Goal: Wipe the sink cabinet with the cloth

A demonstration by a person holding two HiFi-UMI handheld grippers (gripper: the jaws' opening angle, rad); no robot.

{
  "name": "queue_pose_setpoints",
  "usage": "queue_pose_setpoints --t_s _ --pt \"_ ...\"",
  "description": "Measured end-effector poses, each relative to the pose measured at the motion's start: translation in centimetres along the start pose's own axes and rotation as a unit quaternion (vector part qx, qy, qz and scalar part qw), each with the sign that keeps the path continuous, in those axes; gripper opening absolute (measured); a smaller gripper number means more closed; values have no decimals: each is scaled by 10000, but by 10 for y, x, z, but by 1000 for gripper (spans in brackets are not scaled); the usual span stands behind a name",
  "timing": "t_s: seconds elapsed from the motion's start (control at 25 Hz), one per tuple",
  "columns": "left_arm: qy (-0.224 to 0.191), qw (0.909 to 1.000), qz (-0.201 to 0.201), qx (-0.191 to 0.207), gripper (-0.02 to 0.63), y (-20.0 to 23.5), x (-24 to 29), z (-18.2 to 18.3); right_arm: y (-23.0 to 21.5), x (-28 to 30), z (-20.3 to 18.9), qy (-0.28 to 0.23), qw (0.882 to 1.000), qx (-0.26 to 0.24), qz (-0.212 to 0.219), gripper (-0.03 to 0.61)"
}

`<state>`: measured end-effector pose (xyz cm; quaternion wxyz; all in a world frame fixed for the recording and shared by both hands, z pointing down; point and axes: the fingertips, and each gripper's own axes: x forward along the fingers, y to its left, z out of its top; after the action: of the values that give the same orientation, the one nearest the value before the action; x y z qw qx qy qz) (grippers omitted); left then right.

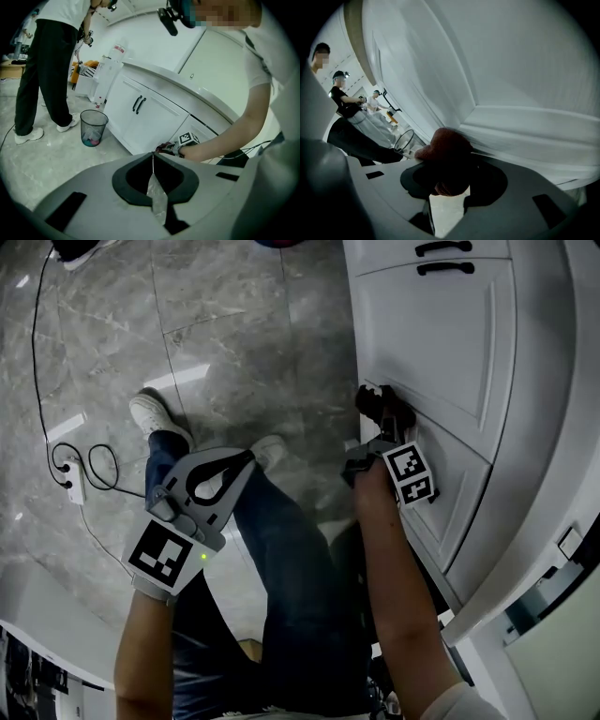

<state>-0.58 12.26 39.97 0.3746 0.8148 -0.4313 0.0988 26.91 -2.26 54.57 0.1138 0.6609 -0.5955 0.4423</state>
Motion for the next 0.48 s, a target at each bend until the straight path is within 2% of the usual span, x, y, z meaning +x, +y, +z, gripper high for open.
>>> queue_pose_setpoints --t_s 0.16,0.36,0.48 --pt "34 9999 -80 111 12 6 7 -2 -8 9 -4 -14 9999 45 -128 144" --pt "117 9994 -203 253 12 15 15 -5 -13 30 -15 66 9984 526 -218 143" --pt "126 9991 -254 309 12 22 20 -6 -15 42 -22 53 9976 643 -269 143"
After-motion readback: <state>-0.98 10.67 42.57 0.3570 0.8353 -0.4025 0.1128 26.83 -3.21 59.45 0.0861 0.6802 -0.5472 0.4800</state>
